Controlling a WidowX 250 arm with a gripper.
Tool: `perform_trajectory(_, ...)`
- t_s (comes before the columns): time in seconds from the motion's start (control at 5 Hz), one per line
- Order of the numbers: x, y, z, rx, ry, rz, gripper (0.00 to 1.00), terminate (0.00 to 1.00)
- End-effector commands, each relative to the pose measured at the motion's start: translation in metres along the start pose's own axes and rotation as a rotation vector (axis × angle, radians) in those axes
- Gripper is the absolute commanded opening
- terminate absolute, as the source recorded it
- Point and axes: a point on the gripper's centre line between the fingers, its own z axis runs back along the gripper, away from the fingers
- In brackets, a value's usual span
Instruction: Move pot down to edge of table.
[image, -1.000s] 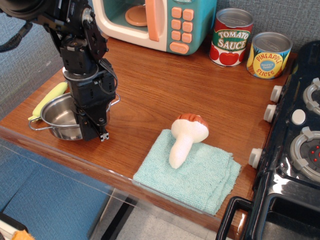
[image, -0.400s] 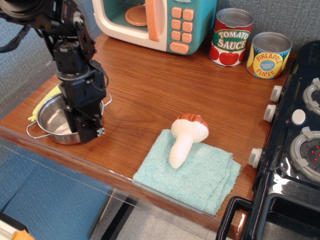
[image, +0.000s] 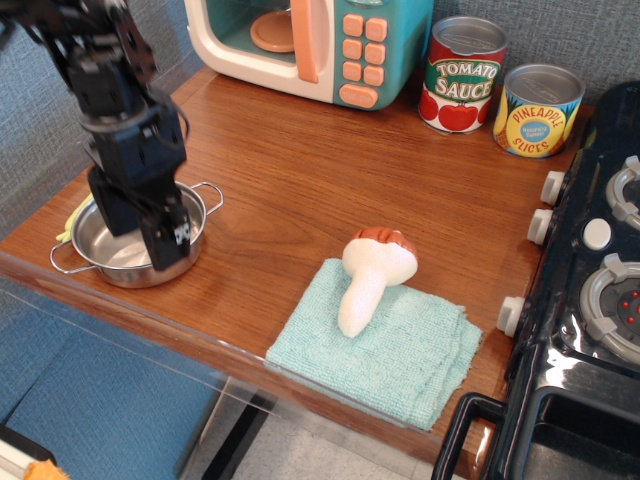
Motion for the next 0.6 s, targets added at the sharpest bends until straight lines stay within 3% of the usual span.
perform_trajectory(0.0,-0.0057,-0.0008,0.052,0.13,-0.092,0.054,1.0,0.0)
perform_trajectory(0.2,-0.0057,-0.0008,0.052,0.13,-0.092,0.054,1.0,0.0)
perform_trajectory(0.4,-0.0057,-0.0008,0.052,0.13,-0.092,0.054,1.0,1.0)
